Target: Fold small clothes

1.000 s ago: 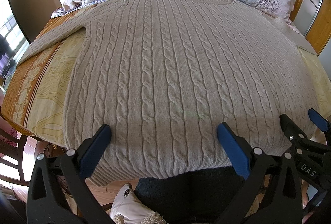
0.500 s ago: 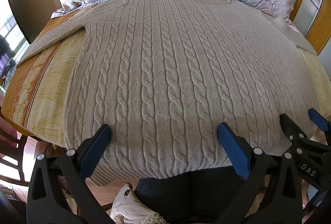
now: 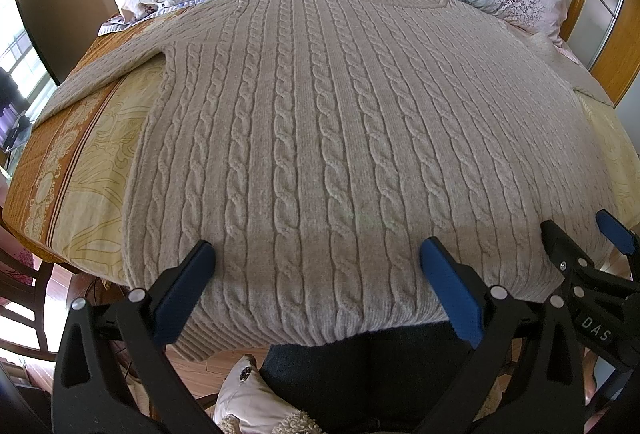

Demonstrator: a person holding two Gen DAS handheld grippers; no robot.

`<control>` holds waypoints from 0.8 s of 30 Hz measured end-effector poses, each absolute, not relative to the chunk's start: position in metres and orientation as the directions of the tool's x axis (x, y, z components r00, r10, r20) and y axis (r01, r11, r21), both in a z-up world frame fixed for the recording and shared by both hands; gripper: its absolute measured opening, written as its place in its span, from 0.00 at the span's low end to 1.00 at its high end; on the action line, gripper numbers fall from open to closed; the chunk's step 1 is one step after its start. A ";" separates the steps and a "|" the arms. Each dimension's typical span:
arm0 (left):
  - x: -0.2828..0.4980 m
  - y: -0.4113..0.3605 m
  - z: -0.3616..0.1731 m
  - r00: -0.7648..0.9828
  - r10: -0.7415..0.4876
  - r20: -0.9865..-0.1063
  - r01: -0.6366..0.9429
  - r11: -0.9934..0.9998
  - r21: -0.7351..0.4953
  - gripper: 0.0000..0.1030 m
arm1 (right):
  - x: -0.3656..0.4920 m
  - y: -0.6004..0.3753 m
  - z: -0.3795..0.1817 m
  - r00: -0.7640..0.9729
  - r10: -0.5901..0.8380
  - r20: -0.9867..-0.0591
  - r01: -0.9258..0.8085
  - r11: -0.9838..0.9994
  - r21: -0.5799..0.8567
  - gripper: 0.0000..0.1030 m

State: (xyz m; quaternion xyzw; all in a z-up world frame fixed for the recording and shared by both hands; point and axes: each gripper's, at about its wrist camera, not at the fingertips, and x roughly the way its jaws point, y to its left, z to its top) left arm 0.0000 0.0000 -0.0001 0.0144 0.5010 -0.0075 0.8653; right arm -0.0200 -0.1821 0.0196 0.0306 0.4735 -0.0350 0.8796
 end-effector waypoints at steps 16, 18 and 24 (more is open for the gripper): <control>0.000 0.000 0.000 0.497 0.002 -0.868 0.028 0.999 0.018 0.98 | -0.019 -0.182 0.019 0.548 -0.033 -0.836 0.090 0.996 0.020 0.99; 0.000 0.000 0.000 0.495 0.001 -0.869 0.028 0.999 0.018 0.98 | -0.019 -0.182 0.019 0.548 -0.033 -0.836 0.091 0.996 0.020 0.99; 0.005 -0.001 0.000 0.470 -0.003 -0.883 0.038 0.999 0.017 0.98 | -0.017 -0.183 0.020 0.535 -0.027 -0.845 0.079 0.997 0.018 0.99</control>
